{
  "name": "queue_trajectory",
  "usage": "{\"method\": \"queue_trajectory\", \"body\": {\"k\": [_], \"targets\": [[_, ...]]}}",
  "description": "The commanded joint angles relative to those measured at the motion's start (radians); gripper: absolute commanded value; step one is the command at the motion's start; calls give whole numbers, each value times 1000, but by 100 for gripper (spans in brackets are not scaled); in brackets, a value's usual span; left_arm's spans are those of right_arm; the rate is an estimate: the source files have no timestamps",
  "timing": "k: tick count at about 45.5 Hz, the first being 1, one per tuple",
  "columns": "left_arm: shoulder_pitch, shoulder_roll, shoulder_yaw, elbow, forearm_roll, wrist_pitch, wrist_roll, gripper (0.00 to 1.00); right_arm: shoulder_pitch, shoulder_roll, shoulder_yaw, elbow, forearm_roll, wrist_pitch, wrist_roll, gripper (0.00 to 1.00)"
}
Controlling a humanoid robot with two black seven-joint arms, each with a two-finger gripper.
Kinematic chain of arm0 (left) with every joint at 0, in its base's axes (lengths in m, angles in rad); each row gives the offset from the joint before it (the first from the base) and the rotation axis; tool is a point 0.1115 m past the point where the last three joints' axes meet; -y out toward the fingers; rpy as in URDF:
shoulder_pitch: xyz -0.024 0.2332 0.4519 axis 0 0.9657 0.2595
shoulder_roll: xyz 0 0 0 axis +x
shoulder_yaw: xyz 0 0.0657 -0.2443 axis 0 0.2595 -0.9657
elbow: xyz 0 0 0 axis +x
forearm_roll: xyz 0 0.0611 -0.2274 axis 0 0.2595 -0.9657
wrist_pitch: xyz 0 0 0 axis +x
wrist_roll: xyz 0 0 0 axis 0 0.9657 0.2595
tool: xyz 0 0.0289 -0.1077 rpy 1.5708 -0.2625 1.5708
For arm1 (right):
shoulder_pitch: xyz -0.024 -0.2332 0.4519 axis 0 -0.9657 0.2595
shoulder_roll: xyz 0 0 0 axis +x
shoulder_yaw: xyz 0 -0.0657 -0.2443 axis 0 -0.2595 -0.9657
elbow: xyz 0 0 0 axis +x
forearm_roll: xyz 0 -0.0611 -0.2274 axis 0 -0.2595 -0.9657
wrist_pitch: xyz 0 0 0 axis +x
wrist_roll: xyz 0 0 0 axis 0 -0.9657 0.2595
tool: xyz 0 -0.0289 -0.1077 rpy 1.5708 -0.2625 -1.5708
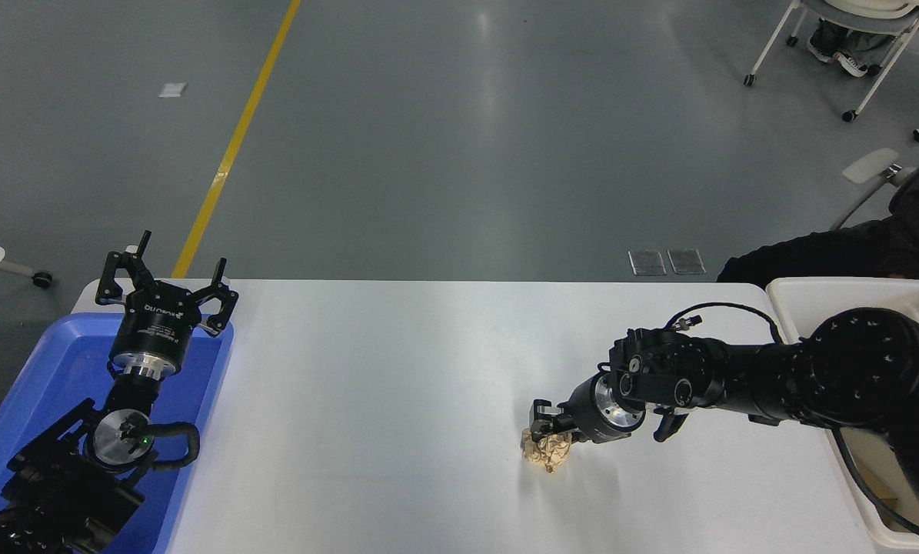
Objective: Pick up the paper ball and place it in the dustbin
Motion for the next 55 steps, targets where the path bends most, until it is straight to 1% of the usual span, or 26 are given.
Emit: {"method": "queue_trajectory", "body": {"k": [1, 9, 15, 20, 24, 31, 42, 50, 55], "targets": [[0, 0, 1, -1, 0, -2, 0, 100, 156, 0, -24, 83, 17, 48, 1, 0], [0, 2, -1, -1, 0, -2, 0, 100, 401, 0, -52, 247, 70, 117, 1, 0], [2, 2, -1, 0, 0, -2, 0, 100, 601, -106, -101, 402, 79, 157, 1, 0], [2, 3, -2, 0, 0, -2, 2, 100, 766, -170, -155, 522, 95, 185, 1, 0], [2, 3, -2, -1, 0, -2, 2, 100, 894, -202, -201, 603, 113, 203, 1, 0], [2, 3, -2, 0, 0, -2, 2, 100, 1099, -212, -255, 700, 119, 255, 3, 0], [2, 2, -2, 0, 0, -2, 2, 100, 1244, -210, -287, 752, 156, 306, 1, 0], [2, 2, -2, 0, 0, -2, 2, 100, 1260, -212, -305, 755, 155, 318, 0, 0], [2, 2, -1, 0, 0, -2, 0, 100, 1259, -224, -368, 754, 139, 315, 0, 0]]}}
